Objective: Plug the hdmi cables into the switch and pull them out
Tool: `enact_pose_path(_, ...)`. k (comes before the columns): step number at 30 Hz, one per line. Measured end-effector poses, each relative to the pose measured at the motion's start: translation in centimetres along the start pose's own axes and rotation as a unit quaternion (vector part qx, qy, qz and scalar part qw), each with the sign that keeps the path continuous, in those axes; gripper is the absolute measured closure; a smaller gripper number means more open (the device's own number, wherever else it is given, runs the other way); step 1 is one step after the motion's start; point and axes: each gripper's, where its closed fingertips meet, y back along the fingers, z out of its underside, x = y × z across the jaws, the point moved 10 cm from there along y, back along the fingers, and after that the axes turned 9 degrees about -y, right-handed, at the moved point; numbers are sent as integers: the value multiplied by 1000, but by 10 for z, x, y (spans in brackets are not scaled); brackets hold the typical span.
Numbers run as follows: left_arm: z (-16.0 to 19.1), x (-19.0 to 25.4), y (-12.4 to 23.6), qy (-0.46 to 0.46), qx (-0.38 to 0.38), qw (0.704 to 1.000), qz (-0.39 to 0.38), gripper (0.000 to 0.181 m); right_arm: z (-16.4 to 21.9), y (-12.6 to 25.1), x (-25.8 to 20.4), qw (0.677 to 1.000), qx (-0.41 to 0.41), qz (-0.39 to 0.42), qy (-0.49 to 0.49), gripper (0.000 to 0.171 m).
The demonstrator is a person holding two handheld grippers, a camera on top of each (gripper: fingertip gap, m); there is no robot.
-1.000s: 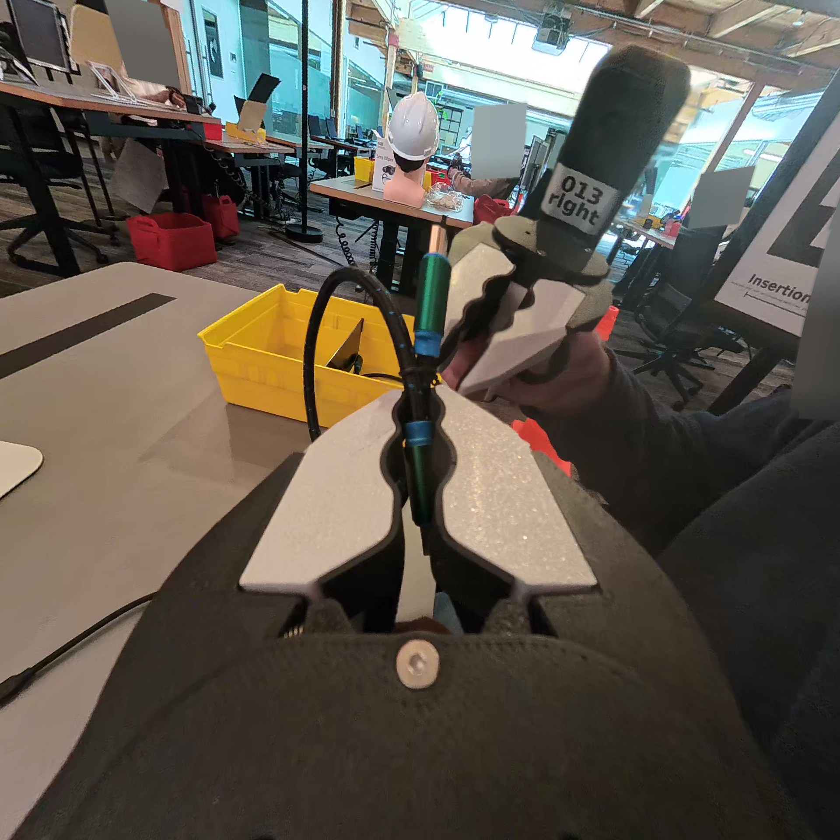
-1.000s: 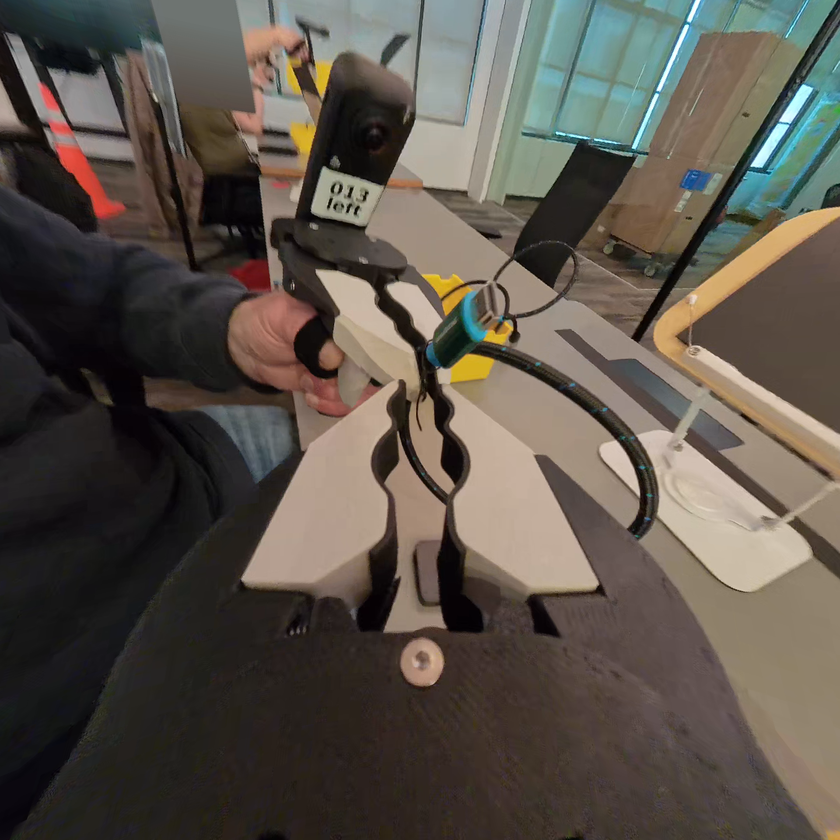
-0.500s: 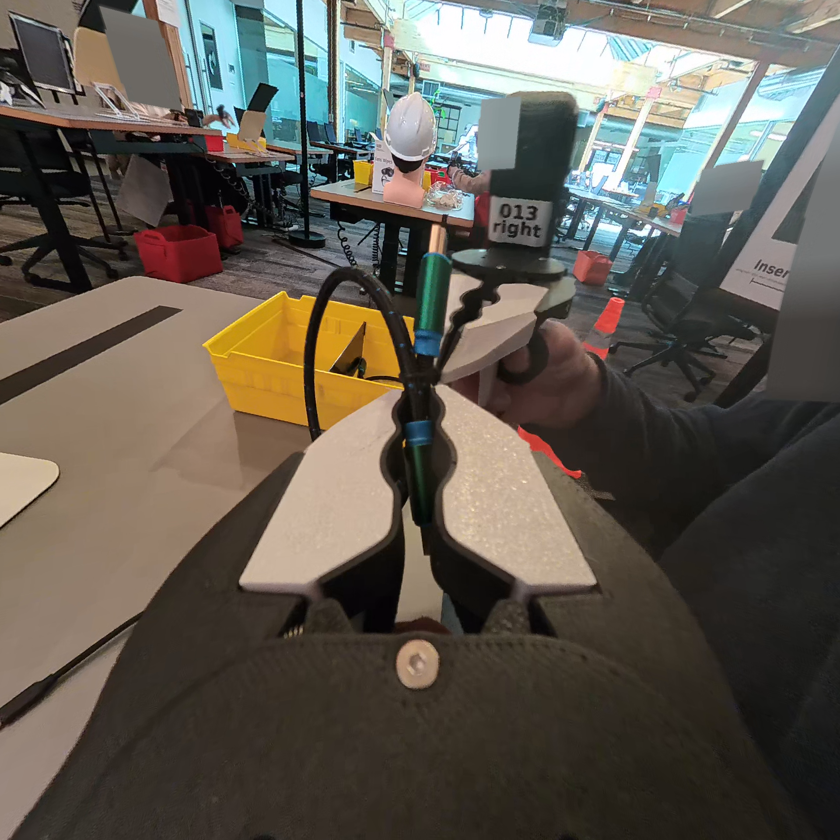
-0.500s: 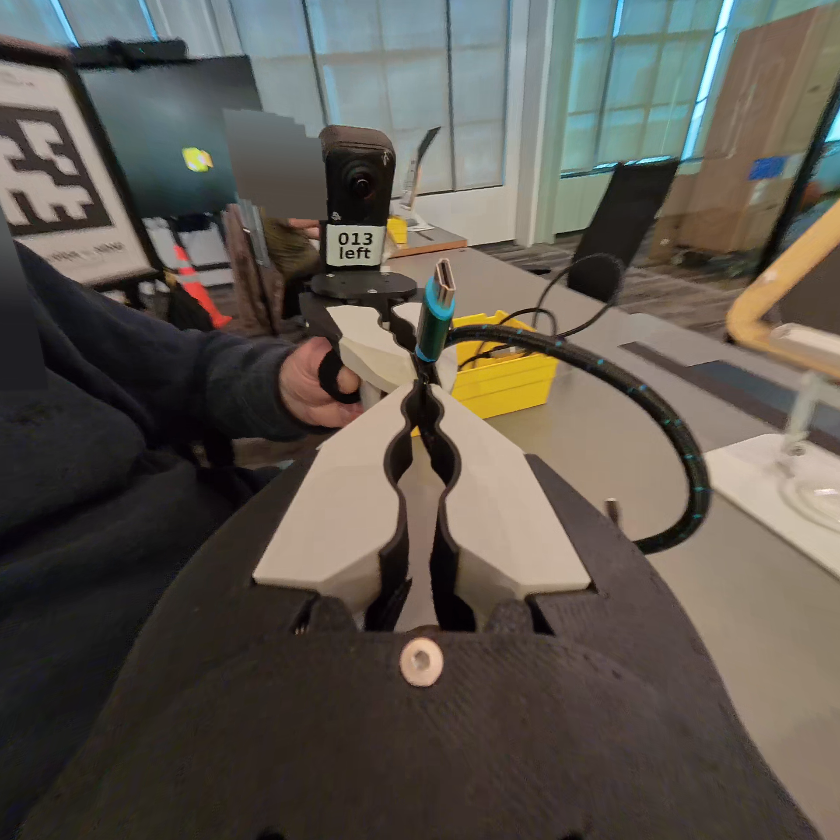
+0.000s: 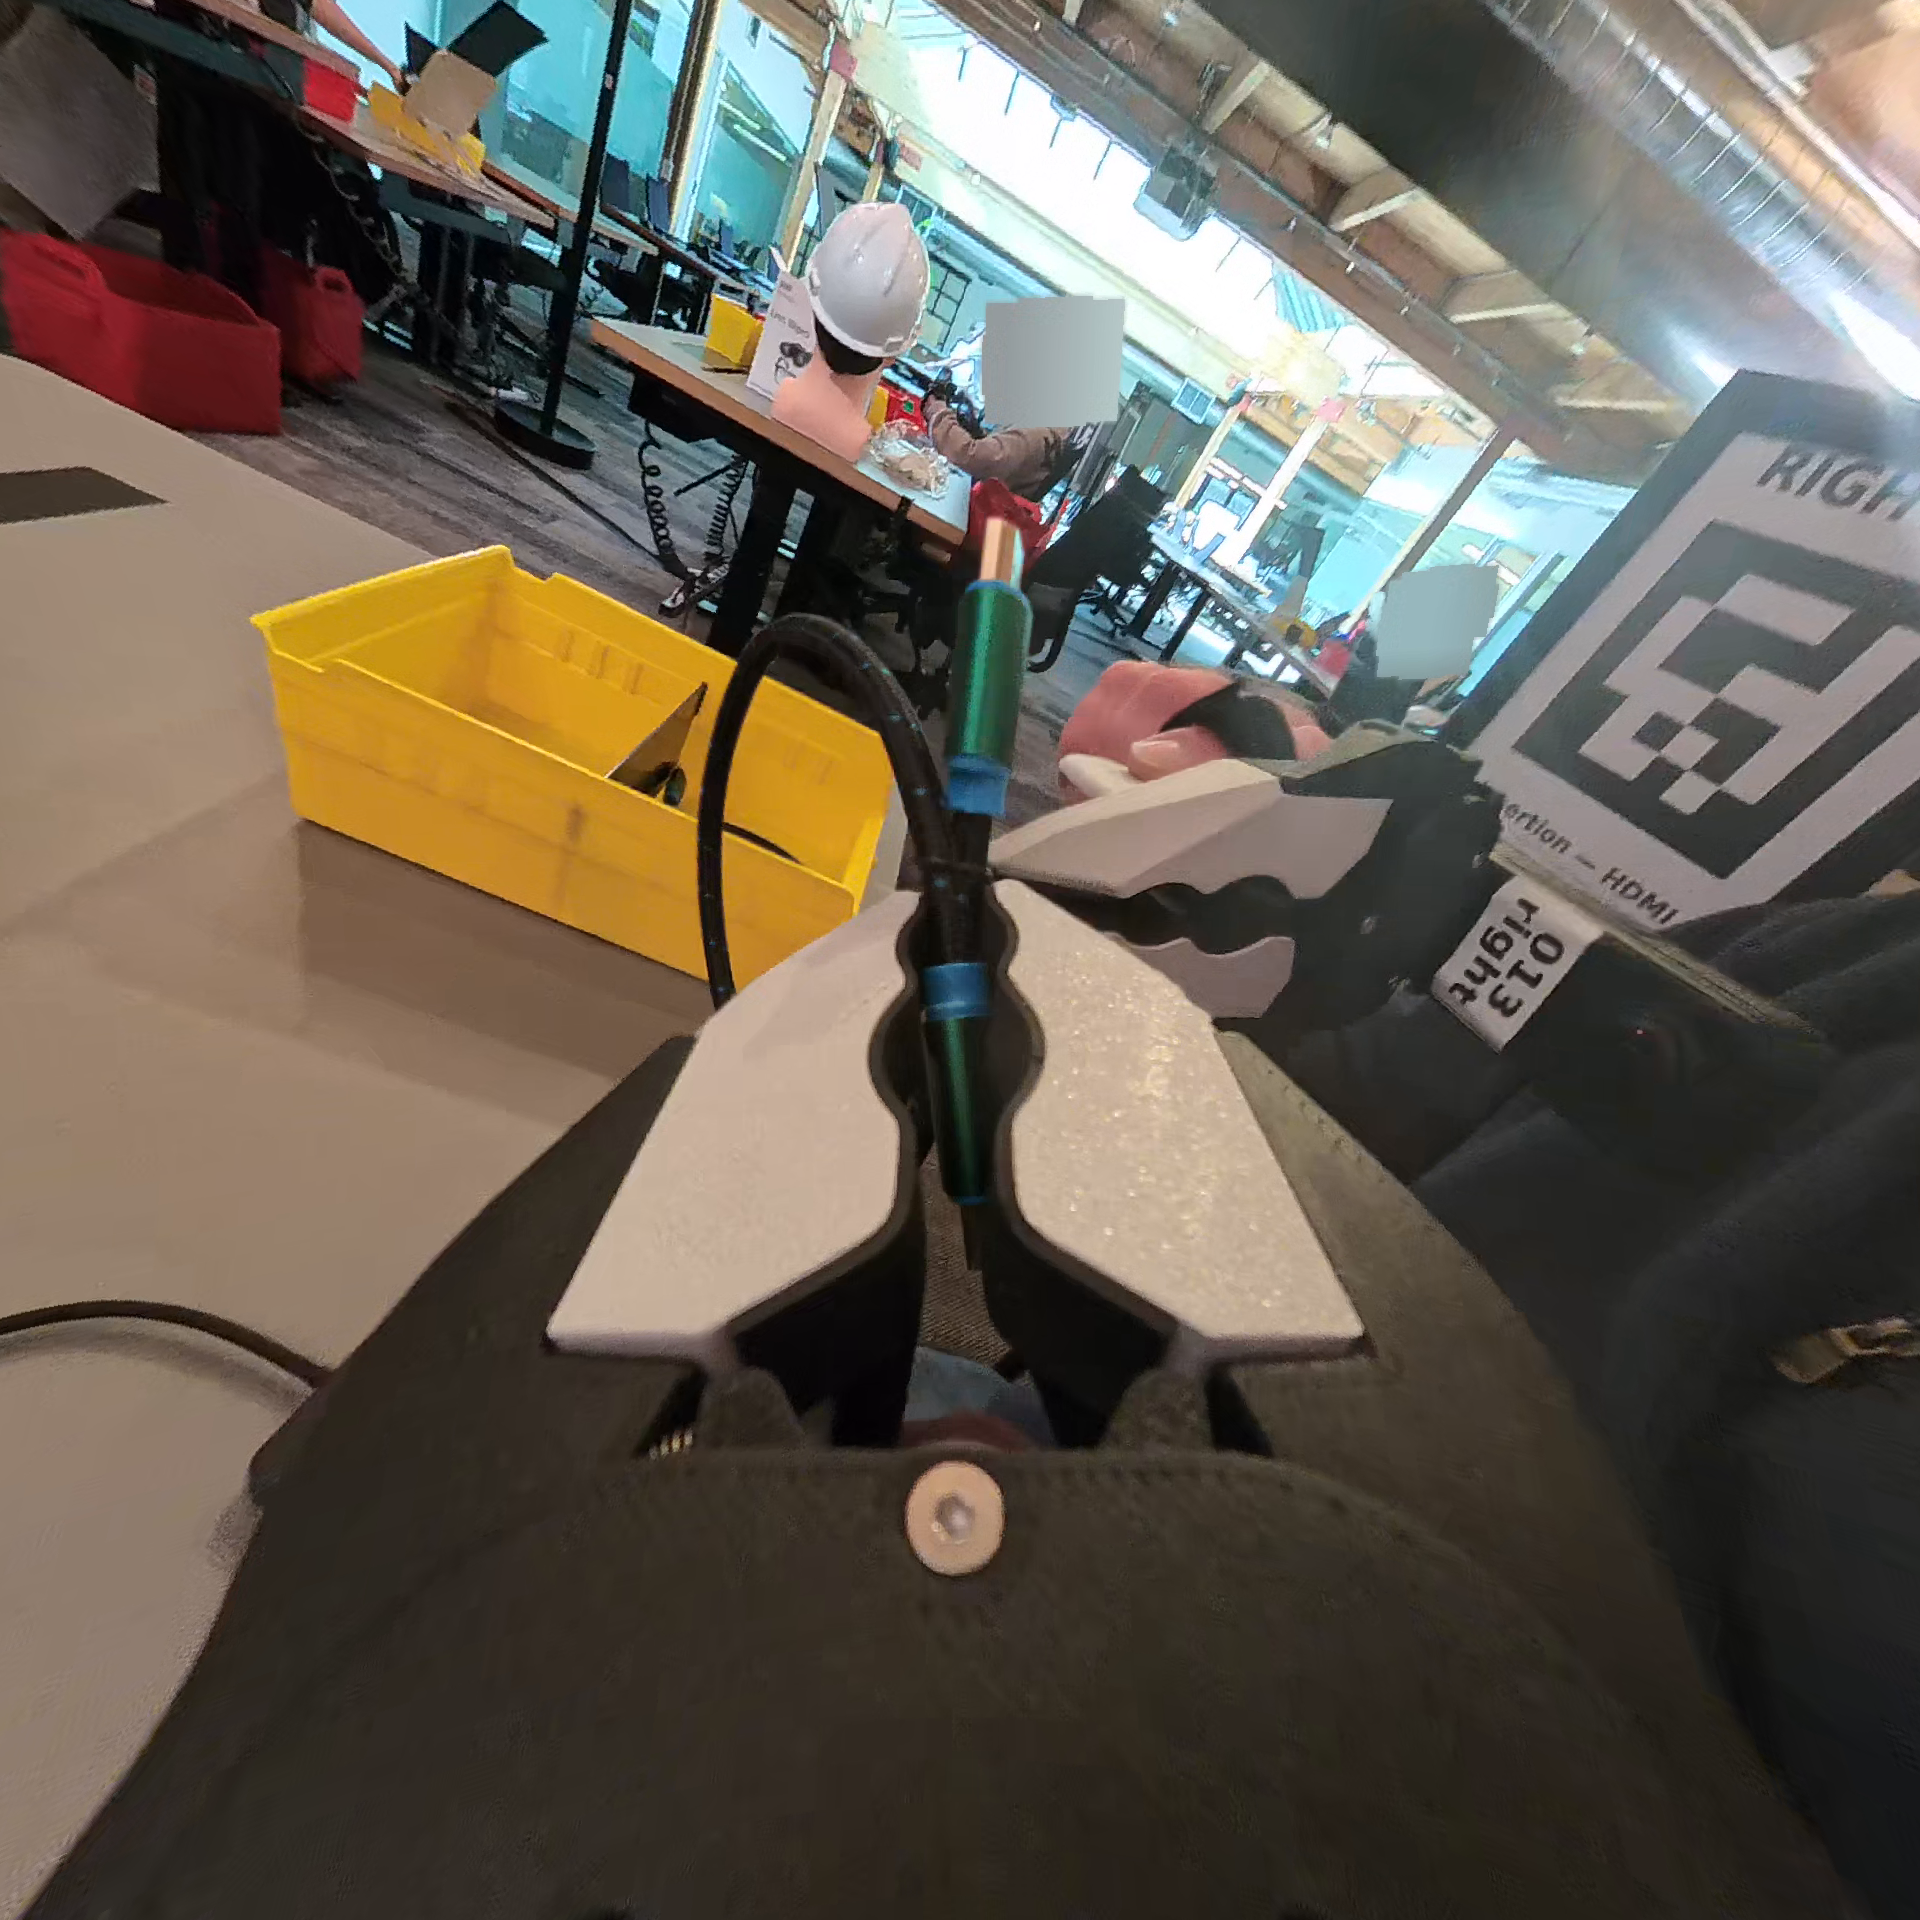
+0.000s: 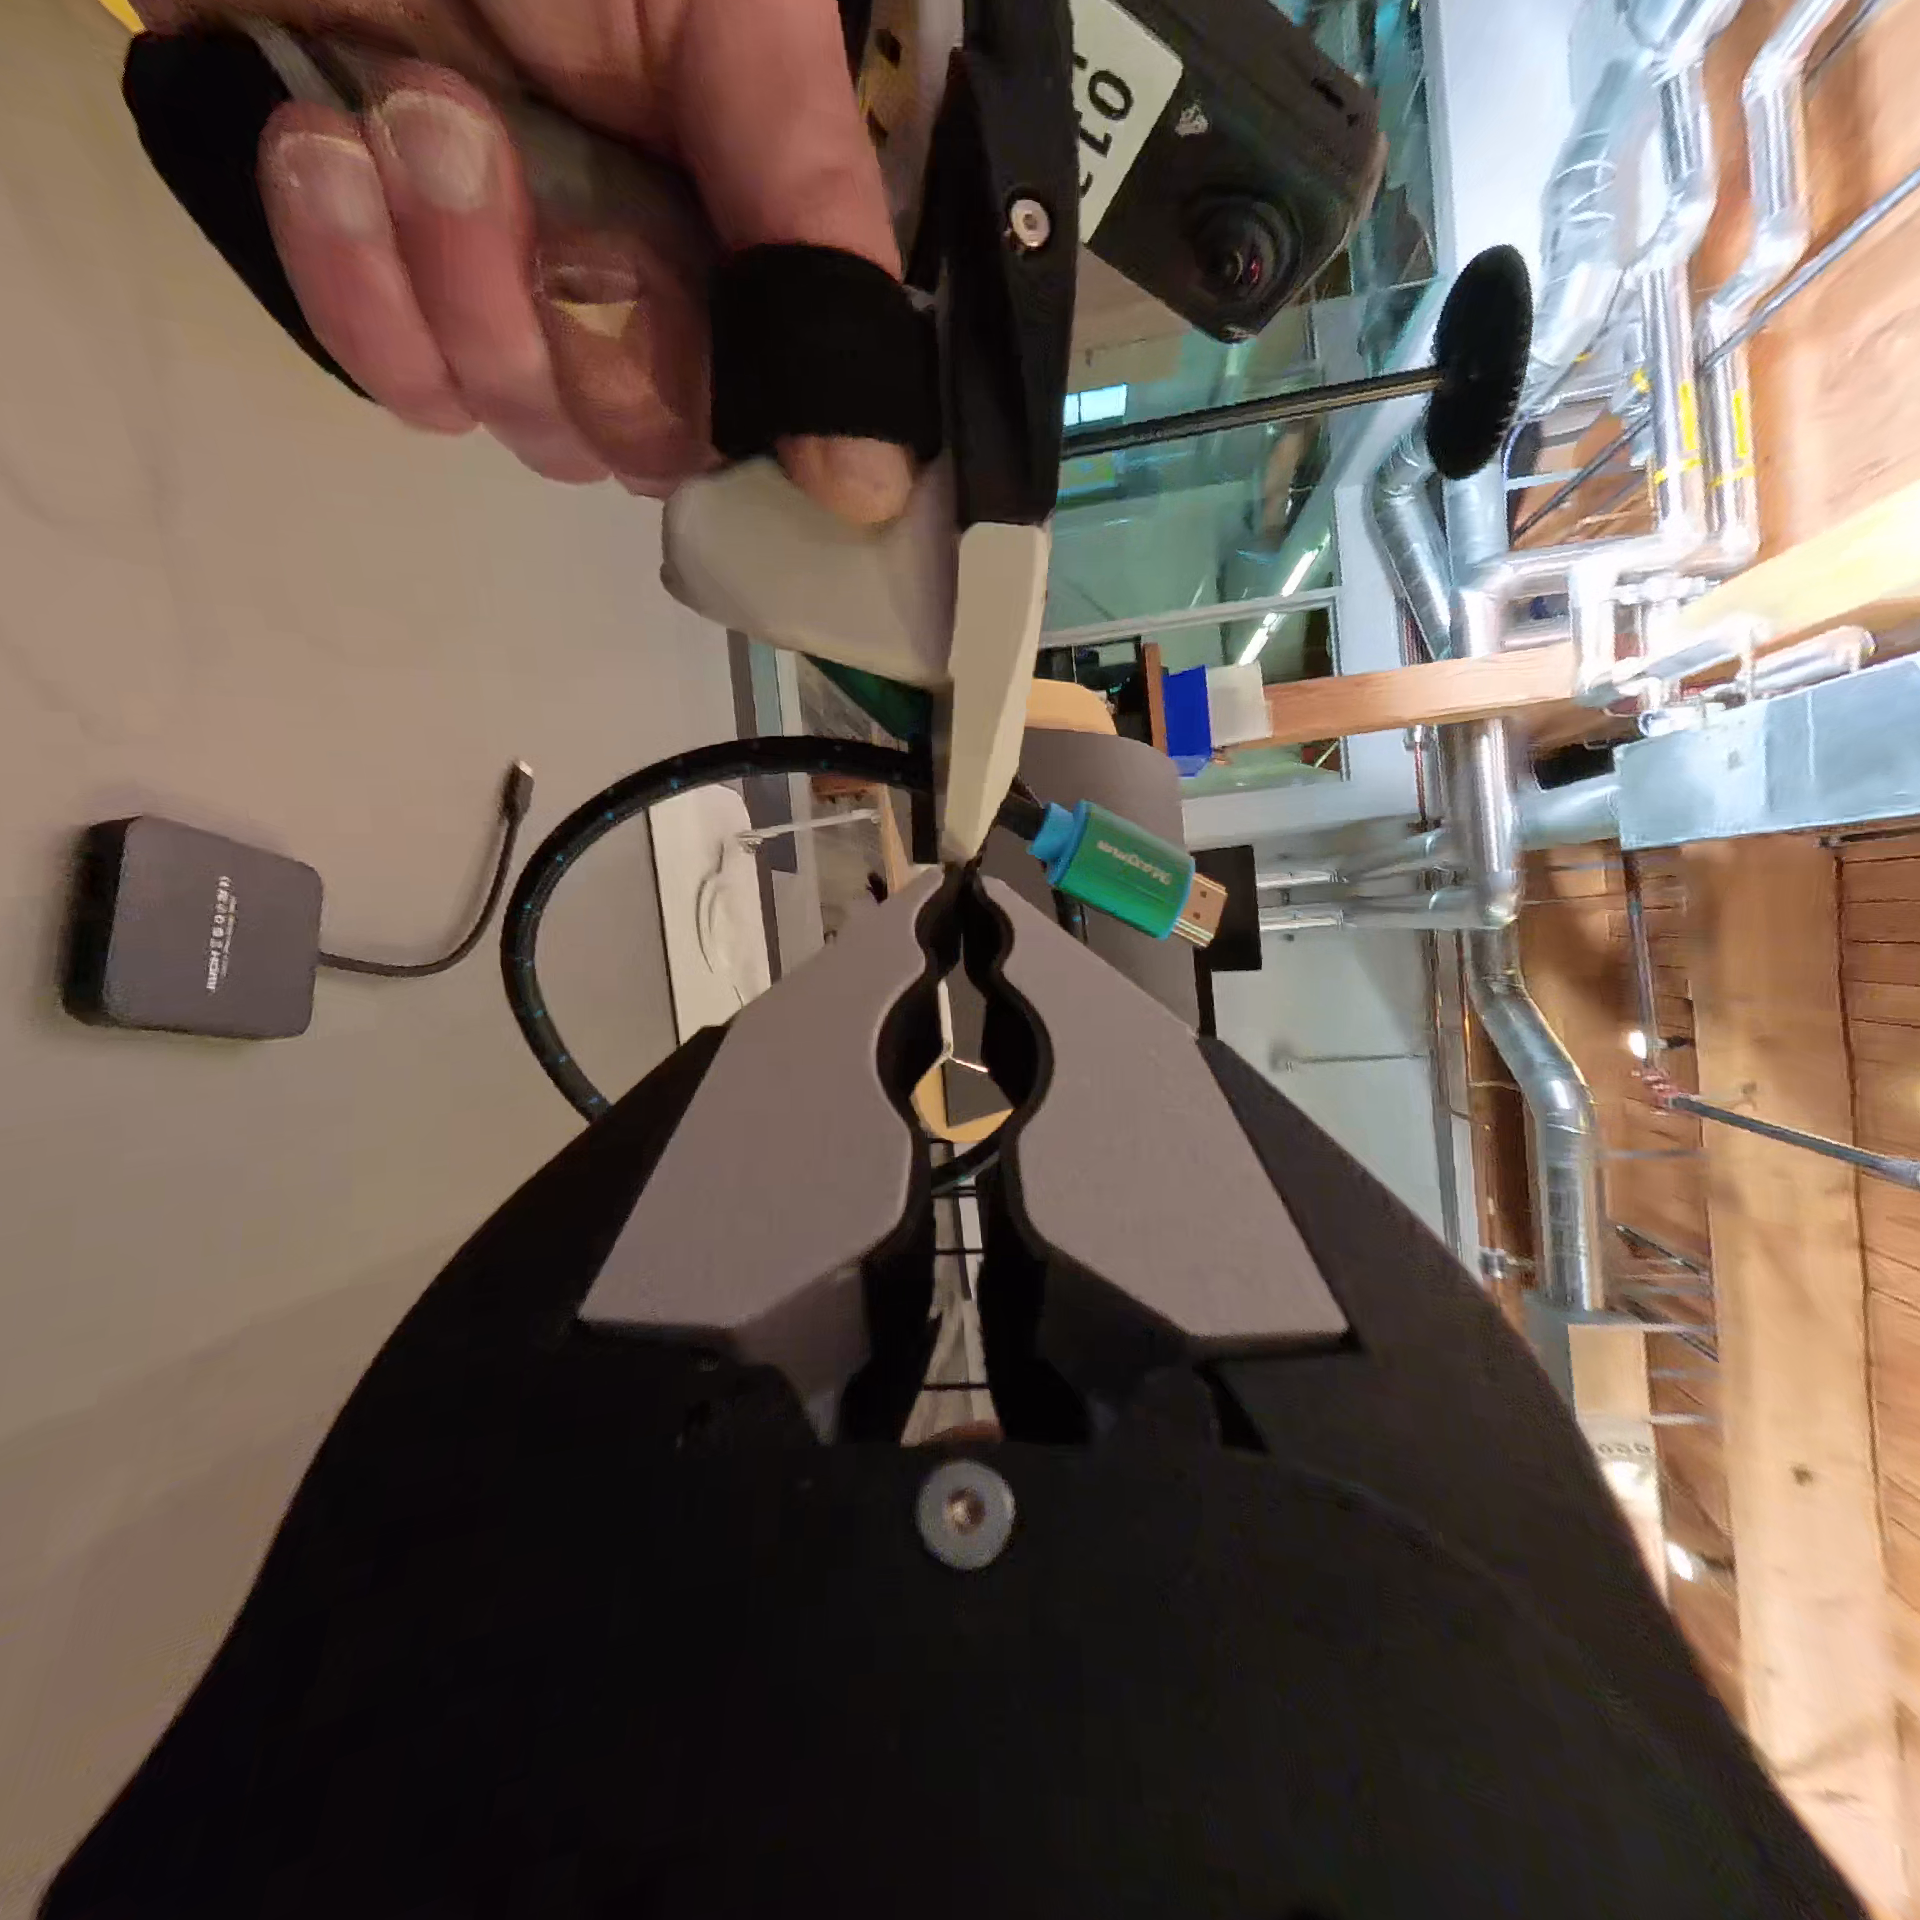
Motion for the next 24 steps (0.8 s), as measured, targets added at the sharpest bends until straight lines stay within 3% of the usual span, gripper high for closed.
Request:
enact_pose_path(4, -2, 1, 1, -33, -5, 999, -20, 175, 15, 1, 16, 978, 71, -67, -182, 171)
enact_pose_path(9, -8, 4, 4, -74, -11, 997, -31, 175, 33, -7, 30, 882, 122, -182, -417, 160)
enact_pose_path(17, -5, 10, -1, -126, -29, 991, -39, 174, 53, -21, 26, 726, 183, -304, -589, 167)
enact_pose_path(24, -5, 14, -2, -156, -37, 986, -37, 175, 61, -26, 20, 642, 212, -351, -647, 165)
